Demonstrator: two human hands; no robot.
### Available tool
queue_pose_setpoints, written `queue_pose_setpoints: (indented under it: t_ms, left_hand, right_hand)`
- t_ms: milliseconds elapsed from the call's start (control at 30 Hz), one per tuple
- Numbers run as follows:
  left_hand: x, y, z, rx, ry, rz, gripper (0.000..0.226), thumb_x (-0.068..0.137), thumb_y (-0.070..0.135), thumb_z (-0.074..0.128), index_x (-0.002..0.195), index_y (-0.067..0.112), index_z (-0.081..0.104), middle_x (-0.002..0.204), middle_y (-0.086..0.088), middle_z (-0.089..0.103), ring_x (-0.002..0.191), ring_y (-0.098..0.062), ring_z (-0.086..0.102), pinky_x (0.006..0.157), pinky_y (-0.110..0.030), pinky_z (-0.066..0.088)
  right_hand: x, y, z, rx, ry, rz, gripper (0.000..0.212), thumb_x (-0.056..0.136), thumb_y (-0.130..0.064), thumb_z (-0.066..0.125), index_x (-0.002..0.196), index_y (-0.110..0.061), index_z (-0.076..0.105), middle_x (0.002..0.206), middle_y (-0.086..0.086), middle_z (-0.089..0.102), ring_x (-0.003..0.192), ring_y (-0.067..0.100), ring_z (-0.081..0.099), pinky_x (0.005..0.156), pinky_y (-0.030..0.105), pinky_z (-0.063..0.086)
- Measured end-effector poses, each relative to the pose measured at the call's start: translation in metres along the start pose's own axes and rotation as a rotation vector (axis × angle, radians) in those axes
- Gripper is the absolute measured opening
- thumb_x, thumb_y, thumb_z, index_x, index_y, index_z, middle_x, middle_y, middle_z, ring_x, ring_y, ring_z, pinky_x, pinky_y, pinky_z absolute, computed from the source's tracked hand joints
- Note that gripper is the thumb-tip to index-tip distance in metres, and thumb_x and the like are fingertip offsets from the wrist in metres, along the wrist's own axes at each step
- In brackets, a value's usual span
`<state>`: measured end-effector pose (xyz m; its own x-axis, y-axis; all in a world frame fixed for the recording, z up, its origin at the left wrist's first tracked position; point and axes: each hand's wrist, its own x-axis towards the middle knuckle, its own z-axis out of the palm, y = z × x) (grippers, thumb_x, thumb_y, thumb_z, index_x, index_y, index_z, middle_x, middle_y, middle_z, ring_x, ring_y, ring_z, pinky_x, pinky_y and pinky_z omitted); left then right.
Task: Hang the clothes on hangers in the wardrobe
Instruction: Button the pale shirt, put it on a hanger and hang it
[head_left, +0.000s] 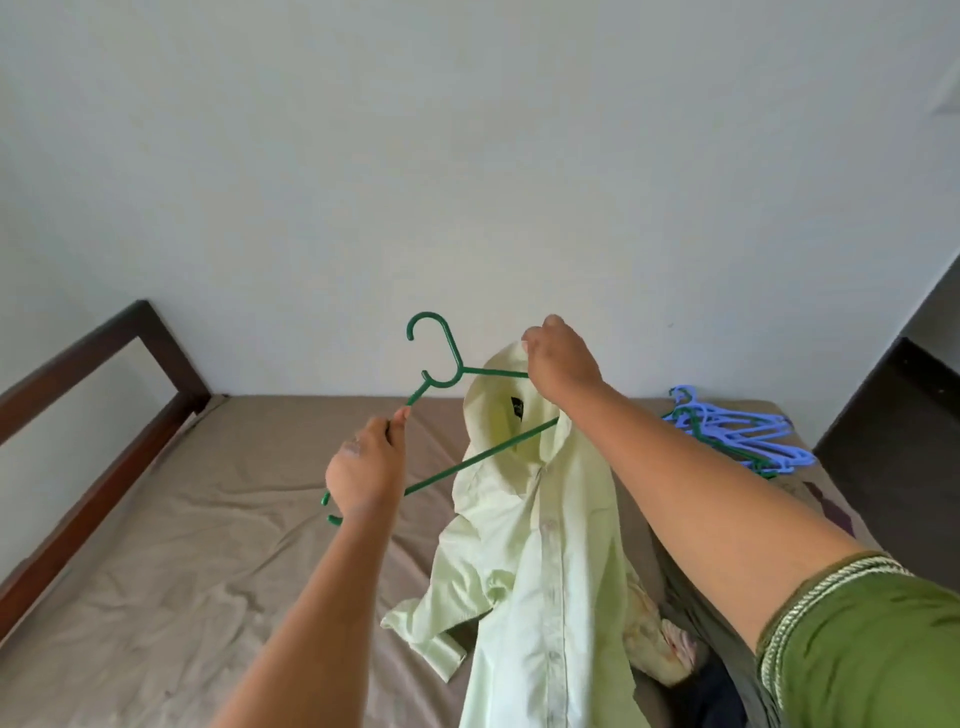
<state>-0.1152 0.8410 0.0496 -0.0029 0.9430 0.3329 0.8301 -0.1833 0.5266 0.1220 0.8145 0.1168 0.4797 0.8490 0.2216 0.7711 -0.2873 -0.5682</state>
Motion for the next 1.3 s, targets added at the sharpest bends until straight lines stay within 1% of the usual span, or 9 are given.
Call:
queue_pose_setpoints:
  t_ms: [300, 467, 633, 767, 833, 967, 1067, 1200, 1300]
  left_hand:
    - [-0.015, 0.066, -0.016, -0.258, 0.051, -0.037, 0.048, 0.1, 0.049, 0.035, 0.069, 0.014, 0.04, 0.054, 0.005, 0.042, 0.048, -0.01, 0.034, 0.045, -0.028, 0.018]
    - [0.005, 0.096, -0.029, -0.298, 0.031, 0.088, 0.047, 0.101, 0.046, 0.038, 0.069, 0.013, 0.042, 0.055, 0.004, 0.045, 0.052, -0.016, 0.039, 0.046, -0.028, 0.021]
    - [0.029, 0.126, -0.058, -0.579, -0.379, 0.116, 0.033, 0.099, 0.036, 0.05, 0.088, 0.009, 0.067, 0.071, 0.003, 0.064, 0.061, -0.016, 0.051, 0.053, -0.024, 0.037]
    - [0.052, 0.113, -0.09, -1.268, -0.959, -0.026, 0.029, 0.101, 0.02, 0.045, 0.11, 0.001, 0.065, 0.089, -0.008, 0.069, 0.065, -0.014, 0.059, 0.056, -0.017, 0.048]
    - [0.061, 0.098, -0.083, -1.553, -0.892, -0.285, 0.028, 0.1, 0.015, 0.042, 0.101, -0.003, 0.063, 0.089, -0.015, 0.067, 0.066, -0.018, 0.066, 0.057, -0.021, 0.054]
    - [0.034, 0.099, -0.025, -0.941, -0.67, -0.182, 0.013, 0.088, 0.017, 0.065, 0.089, 0.004, 0.062, 0.085, -0.009, 0.063, 0.065, -0.016, 0.057, 0.058, -0.021, 0.049]
    - [0.02, 0.121, -0.003, -0.548, -0.552, 0.083, 0.058, 0.07, 0.057, 0.076, 0.108, 0.017, 0.057, 0.102, 0.007, 0.06, 0.091, -0.011, 0.058, 0.082, -0.03, 0.05]
    - [0.038, 0.14, -0.005, -0.421, -0.406, 0.271, 0.031, 0.091, 0.034, 0.06, 0.08, 0.006, 0.052, 0.076, -0.007, 0.055, 0.071, -0.022, 0.05, 0.067, -0.033, 0.041]
    - [0.055, 0.138, -0.014, -0.699, -0.432, 0.106, 0.018, 0.096, 0.019, 0.046, 0.088, 0.004, 0.051, 0.079, -0.007, 0.053, 0.072, -0.023, 0.048, 0.063, -0.032, 0.039]
  right_hand:
    - [-0.014, -0.053, -0.029, -0.23, 0.155, -0.251, 0.012, 0.089, 0.003, 0.035, 0.081, -0.004, 0.041, 0.095, 0.01, 0.035, 0.061, 0.031, 0.046, 0.048, 0.032, 0.027]
    - [0.003, -0.06, -0.047, -0.15, 0.093, -0.202, 0.024, 0.089, -0.019, 0.05, 0.11, -0.006, 0.051, 0.115, 0.01, 0.037, 0.081, 0.026, 0.051, 0.073, 0.034, 0.045]
    - [0.024, -0.054, -0.083, -0.245, -0.003, -0.042, 0.085, 0.06, -0.071, 0.07, 0.118, -0.016, 0.041, 0.124, 0.003, 0.027, 0.12, 0.025, 0.028, 0.099, 0.041, 0.038]
    - [0.032, -0.056, -0.1, -0.134, 0.104, -0.069, 0.071, 0.074, -0.068, 0.061, 0.116, -0.015, 0.041, 0.121, 0.004, 0.038, 0.121, 0.026, 0.032, 0.093, 0.039, 0.034]
    - [0.036, -0.06, -0.106, -0.005, 0.133, -0.015, 0.059, 0.078, -0.061, 0.06, 0.111, -0.016, 0.04, 0.114, 0.001, 0.041, 0.117, 0.025, 0.036, 0.095, 0.042, 0.036]
    - [0.047, -0.063, -0.105, 0.323, 0.141, 0.102, 0.056, 0.079, -0.057, 0.062, 0.11, -0.014, 0.043, 0.113, 0.003, 0.047, 0.115, 0.028, 0.042, 0.094, 0.043, 0.041]
    - [0.051, -0.067, -0.094, 0.418, 0.13, 0.141, 0.055, 0.078, -0.056, 0.063, 0.109, -0.013, 0.044, 0.114, 0.004, 0.049, 0.114, 0.029, 0.046, 0.093, 0.043, 0.044]
    - [0.057, -0.067, -0.09, 0.475, 0.217, 0.181, 0.051, 0.081, -0.055, 0.057, 0.106, -0.013, 0.044, 0.113, 0.004, 0.049, 0.111, 0.029, 0.047, 0.09, 0.045, 0.046]
    - [0.064, -0.053, -0.093, 0.384, 0.336, 0.179, 0.049, 0.091, -0.048, 0.051, 0.116, -0.007, 0.043, 0.121, 0.009, 0.047, 0.11, 0.031, 0.051, 0.088, 0.047, 0.049]
